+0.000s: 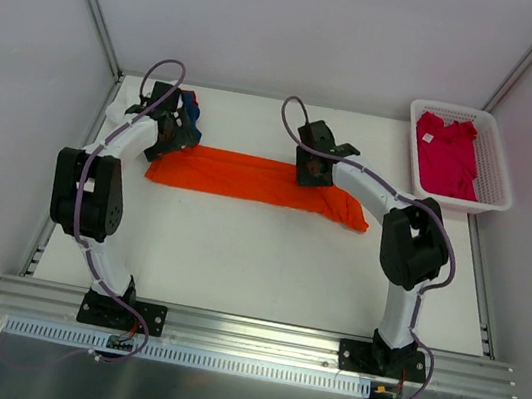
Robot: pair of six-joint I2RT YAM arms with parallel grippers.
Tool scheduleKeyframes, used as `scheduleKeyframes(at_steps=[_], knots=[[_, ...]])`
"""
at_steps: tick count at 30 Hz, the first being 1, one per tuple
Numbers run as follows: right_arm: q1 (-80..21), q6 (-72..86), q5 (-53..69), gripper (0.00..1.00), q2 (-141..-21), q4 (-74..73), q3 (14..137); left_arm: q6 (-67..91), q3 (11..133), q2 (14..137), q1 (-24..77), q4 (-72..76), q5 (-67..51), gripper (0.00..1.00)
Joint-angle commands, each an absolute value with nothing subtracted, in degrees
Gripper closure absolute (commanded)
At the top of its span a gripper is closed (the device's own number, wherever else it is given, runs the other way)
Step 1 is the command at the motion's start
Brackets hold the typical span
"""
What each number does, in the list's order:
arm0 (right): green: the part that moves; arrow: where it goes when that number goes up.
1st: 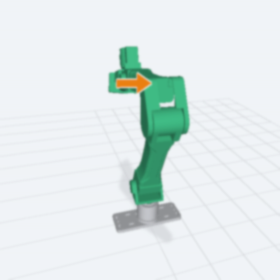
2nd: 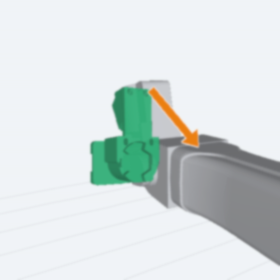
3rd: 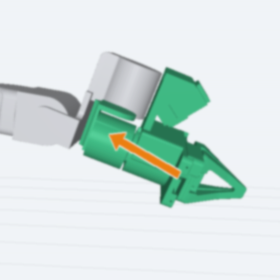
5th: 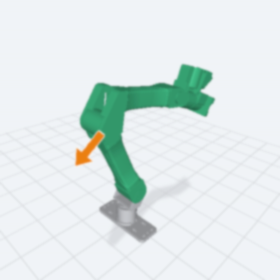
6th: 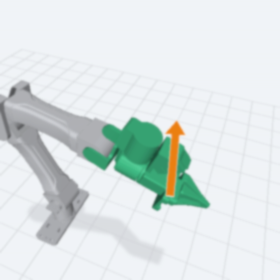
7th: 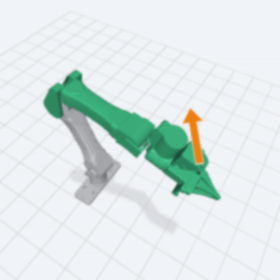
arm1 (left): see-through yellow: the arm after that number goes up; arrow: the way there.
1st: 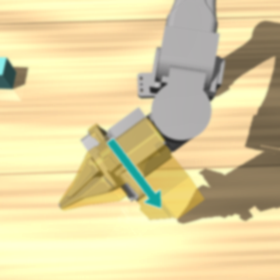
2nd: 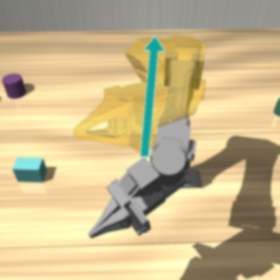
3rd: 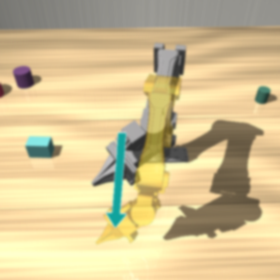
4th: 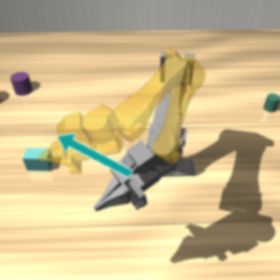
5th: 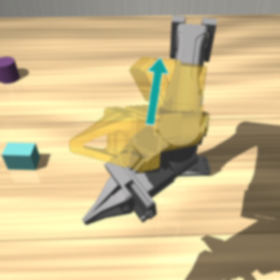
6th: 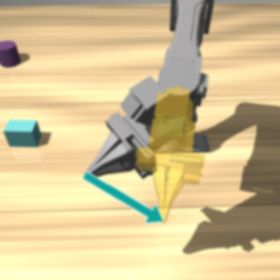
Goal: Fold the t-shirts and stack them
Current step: Fold the tshirt
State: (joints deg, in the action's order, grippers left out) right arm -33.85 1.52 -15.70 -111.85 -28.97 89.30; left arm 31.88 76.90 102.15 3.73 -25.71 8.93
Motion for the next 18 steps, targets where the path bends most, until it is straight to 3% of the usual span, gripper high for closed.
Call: scheduleKeyframes(at_steps=[1,18], knots=[[-33.7,3.5,-13.3,0.52,-113.2,-29.4,88.8,30.2,76.9,103.1,4.1,-25.7,7.8,0.14],[-31.3,9.4,-0.6,0.52,-116.2,-26.6,83.1,29.4,75.6,101.2,4.4,-25.7,6.5,0.14]])
